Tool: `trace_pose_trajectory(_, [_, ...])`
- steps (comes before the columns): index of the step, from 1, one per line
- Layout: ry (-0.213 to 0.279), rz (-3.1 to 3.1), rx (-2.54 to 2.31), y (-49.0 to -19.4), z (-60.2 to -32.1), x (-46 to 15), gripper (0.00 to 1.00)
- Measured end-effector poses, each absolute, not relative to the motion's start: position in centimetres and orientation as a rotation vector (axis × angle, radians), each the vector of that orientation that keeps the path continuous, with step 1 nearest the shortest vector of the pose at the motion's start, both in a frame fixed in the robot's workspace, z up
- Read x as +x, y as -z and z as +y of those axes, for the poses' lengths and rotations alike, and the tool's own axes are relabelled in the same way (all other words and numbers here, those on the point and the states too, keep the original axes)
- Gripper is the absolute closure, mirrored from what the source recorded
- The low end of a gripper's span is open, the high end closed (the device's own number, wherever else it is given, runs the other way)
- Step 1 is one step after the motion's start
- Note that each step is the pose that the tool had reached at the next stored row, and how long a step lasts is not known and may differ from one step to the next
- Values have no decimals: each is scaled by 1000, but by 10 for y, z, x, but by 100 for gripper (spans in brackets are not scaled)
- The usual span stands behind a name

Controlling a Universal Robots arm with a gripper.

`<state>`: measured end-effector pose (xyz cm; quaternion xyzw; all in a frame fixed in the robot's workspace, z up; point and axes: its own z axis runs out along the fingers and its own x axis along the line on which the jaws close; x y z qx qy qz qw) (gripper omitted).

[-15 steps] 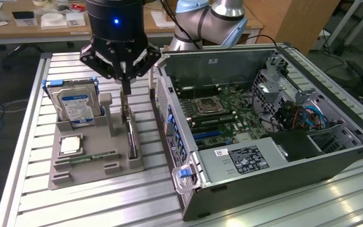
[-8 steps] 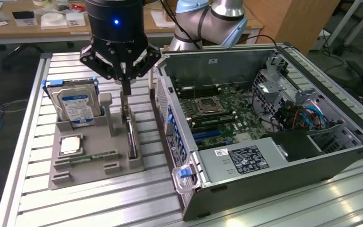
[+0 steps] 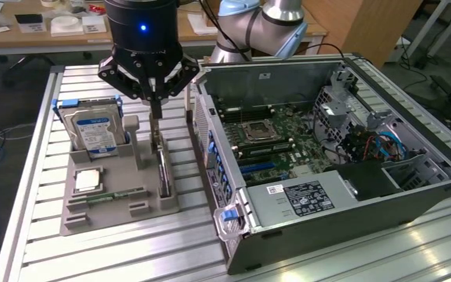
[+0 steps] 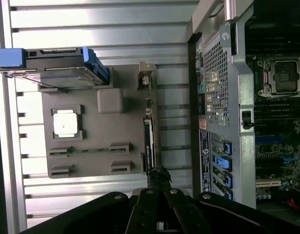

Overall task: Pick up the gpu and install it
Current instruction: 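Pick up the gpu and move the gpu toward the slot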

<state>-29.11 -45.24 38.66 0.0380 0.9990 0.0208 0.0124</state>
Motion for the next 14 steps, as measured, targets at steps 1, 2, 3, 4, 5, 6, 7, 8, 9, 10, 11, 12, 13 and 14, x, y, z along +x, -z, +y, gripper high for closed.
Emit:
trace_pose_trajectory(1, [-65,3114,118,-387,-452,-291,89])
trace_pose_trajectory(2, [-65,3114,118,-387,-452,-291,89])
trace_pose_trajectory(3, [-65,3114,118,-387,-452,-291,89])
trace_pose_trajectory(4, [-65,3114,118,-387,-452,-291,89])
trace_pose_trajectory(5, [-65,3114,118,-387,-452,-291,89])
trace_pose_trajectory(6, [-65,3114,118,-387,-452,-291,89])
trace_pose_trajectory(7, [-65,3114,118,-387,-452,-291,89])
trace_pose_trajectory(8, [-65,3114,118,-387,-452,-291,89])
trace_pose_trajectory(9, [-65,3114,118,-387,-452,-291,89])
trace_pose_trajectory(10, [-65,3114,118,-387,-452,-291,83])
trace_pose_trajectory(11, [-65,3114,118,-387,-452,-291,83])
trace_pose_trajectory(12, [-65,3114,118,-387,-452,-291,76])
trace_pose_trajectory(13, [-65,3114,118,-387,-452,-291,71])
trace_pose_trajectory(14, [-65,3114,118,-387,-452,-291,71])
